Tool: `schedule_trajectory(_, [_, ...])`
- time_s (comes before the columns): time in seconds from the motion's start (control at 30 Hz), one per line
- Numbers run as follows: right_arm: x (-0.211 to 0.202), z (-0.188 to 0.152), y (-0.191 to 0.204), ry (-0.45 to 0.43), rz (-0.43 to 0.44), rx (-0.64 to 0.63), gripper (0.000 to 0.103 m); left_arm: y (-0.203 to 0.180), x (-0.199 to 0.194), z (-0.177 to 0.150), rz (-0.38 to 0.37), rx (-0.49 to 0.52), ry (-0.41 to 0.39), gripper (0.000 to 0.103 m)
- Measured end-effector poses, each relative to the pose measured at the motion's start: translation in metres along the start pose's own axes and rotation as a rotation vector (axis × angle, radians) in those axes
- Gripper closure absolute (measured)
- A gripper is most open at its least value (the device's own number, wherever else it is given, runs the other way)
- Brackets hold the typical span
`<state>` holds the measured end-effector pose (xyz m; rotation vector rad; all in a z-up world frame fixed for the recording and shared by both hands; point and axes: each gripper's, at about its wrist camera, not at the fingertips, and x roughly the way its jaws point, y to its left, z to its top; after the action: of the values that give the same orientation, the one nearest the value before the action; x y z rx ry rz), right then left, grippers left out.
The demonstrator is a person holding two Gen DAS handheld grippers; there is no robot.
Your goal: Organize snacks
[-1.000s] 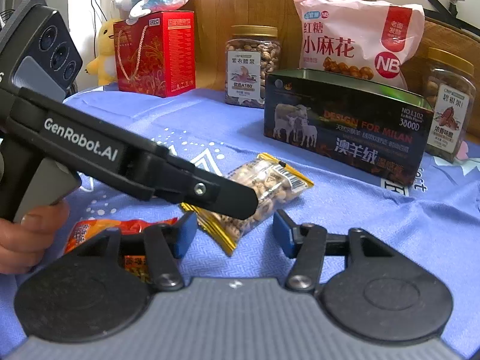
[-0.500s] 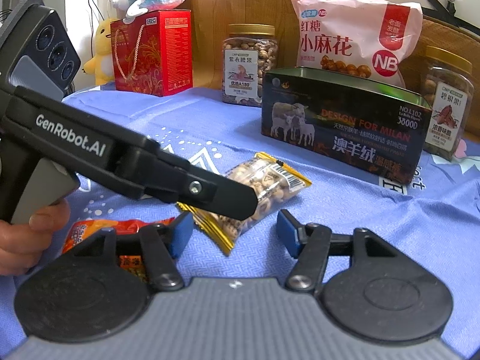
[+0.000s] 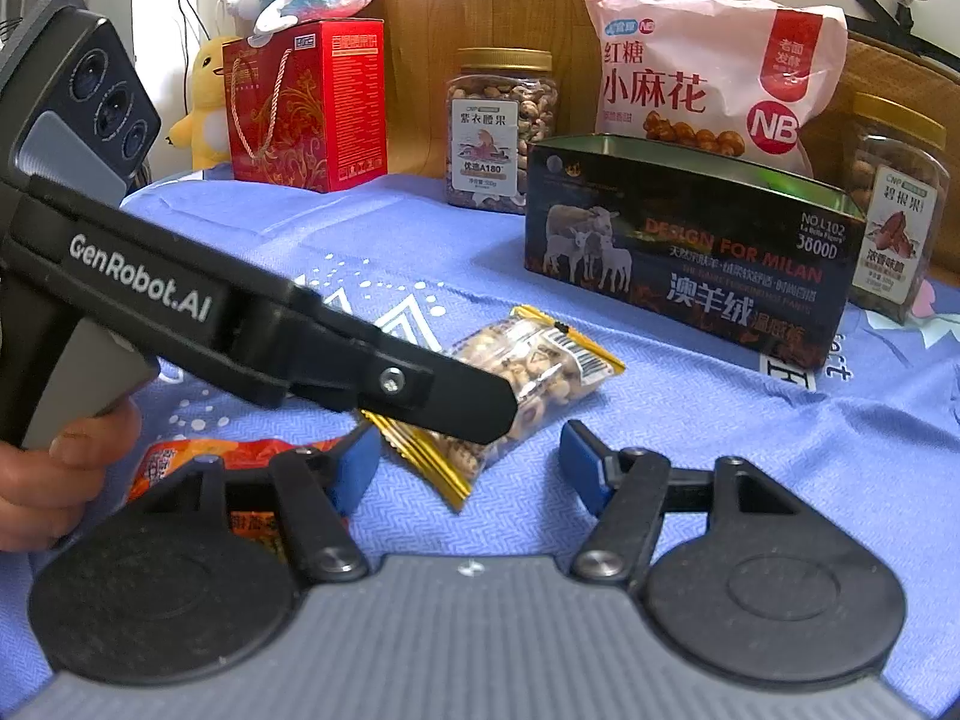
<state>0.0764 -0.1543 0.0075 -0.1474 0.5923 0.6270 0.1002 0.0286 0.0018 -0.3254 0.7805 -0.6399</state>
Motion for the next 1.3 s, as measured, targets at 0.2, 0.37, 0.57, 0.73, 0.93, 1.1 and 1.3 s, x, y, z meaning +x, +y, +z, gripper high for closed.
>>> schedule_trajectory(0.2, [-0.002,0.000,0.006,-0.014,0.014,-0.035,0.052,-0.002,-0.001,-0.001,0.012,0.010,-0.004,0.032])
schedule_trajectory(0.37, [-0.003,0.000,0.012,-0.024,-0.009,-0.071,0.057,-0.001,-0.003,-0.001,0.018,0.005,-0.008,0.036])
schedule_trajectory(0.57, [-0.004,-0.001,0.015,-0.030,-0.028,-0.088,0.060,0.000,-0.004,-0.001,0.013,0.002,-0.011,0.039])
schedule_trajectory(0.73, [-0.004,-0.001,0.016,-0.034,-0.042,-0.093,0.062,0.000,-0.005,-0.001,0.008,0.001,-0.014,0.042])
schedule_trajectory(0.93, [-0.004,-0.001,0.015,-0.039,-0.054,-0.087,0.065,-0.001,-0.005,-0.001,-0.002,0.007,-0.017,0.044])
schedule_trajectory(1.1, [-0.007,-0.001,0.015,-0.050,-0.059,-0.082,0.066,-0.002,-0.005,-0.001,-0.005,0.011,-0.019,0.044])
schedule_trajectory(1.3, [-0.008,-0.001,0.016,-0.057,-0.060,-0.076,0.066,-0.002,-0.005,-0.002,-0.007,0.014,-0.021,0.044])
